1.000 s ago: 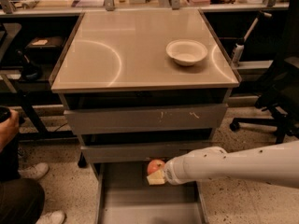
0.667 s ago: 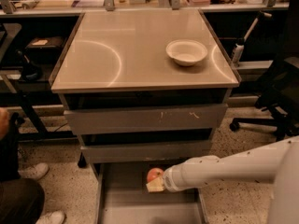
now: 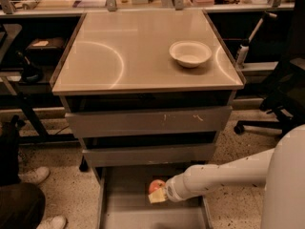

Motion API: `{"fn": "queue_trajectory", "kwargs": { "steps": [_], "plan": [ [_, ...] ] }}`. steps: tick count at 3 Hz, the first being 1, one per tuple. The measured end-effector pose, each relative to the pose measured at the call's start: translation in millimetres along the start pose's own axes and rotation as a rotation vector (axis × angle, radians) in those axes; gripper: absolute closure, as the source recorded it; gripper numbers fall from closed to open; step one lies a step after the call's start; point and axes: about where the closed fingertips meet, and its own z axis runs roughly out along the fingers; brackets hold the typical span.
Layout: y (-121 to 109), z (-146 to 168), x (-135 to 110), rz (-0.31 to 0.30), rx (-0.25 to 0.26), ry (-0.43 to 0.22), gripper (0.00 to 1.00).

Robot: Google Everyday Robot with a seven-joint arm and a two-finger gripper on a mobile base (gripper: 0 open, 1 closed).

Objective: Place apple into bottom drawer

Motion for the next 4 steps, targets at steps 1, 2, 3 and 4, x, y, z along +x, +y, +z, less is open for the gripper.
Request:
{"fn": "queue_trajectory", "kwargs": {
  "steps": [1,2,3,4],
  "plan": [
    [0.8,13.1,6.0,0.016,-0.029,0.005,1.00],
    [-8.9,47.4,8.0,0.075,-0.071,-0.014,1.00],
    [-18.4,93.2,14.9,0.135,-0.110,-0.018,1.00],
    [-24.1,142.2,33.3,0.200,-0.151,0.018,1.00]
  ]
}}
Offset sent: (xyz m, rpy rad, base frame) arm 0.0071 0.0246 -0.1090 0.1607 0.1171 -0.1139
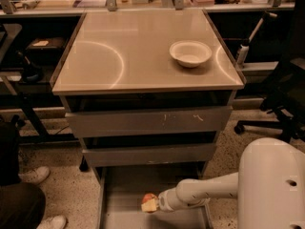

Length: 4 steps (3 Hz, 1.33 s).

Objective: Place apple into bottom drawer

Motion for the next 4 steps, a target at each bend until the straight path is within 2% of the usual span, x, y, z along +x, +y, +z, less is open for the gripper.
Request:
{"fn": "queue_trajectory", "kwargs": {
  "steps": [1,2,4],
  "plan": [
    [0.1,0.3,0.2,0.000,0.000,0.000,1.00],
    [-6.7,19.7,3.9,0.032,-0.026,-0.016,1.00],
    [-36.9,80.9,-6.8,0.125,-0.081,-0.099,1.00]
  ]
}}
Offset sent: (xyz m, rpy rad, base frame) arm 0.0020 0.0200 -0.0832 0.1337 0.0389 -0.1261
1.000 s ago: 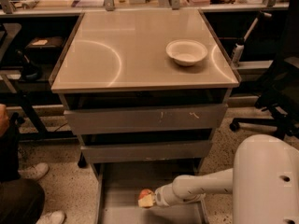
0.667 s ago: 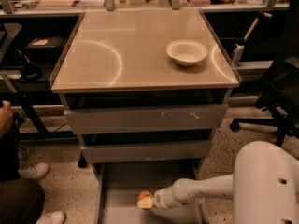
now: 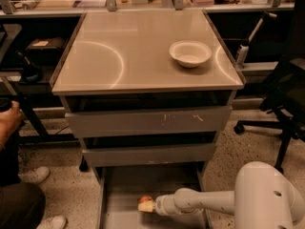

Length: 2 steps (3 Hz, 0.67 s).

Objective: Place apple into bottom drawer

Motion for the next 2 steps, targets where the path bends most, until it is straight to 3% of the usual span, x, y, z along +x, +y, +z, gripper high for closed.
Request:
{"fn": "queue_trajectory", "kwargs": {
  "steps": [2],
  "plan": [
    [-27.7,32.7,-9.4,0.047,-0.013,-0.028,1.00]
  ]
}}
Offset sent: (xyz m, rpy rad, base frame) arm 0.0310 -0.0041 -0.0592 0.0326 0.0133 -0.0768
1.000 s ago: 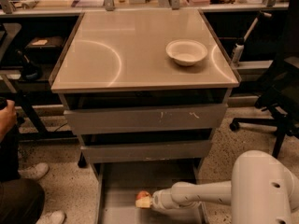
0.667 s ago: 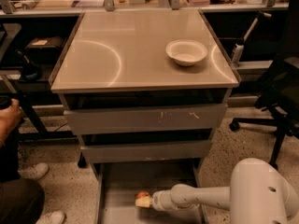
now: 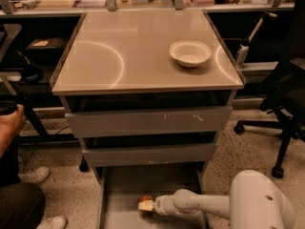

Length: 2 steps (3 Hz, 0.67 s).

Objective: Place apple into bottom drawer

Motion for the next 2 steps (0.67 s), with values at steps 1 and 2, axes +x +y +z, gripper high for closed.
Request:
{"fn": "queue_trajectory", "kwargs": {
  "steps": [1,2],
  "plan": [
    [-11.1,9.8,1.1,0.025,-0.005,0.003,1.00],
    [-10.0,8.7,0.8,0.026,-0.005,0.003,1.00]
  ]
}}
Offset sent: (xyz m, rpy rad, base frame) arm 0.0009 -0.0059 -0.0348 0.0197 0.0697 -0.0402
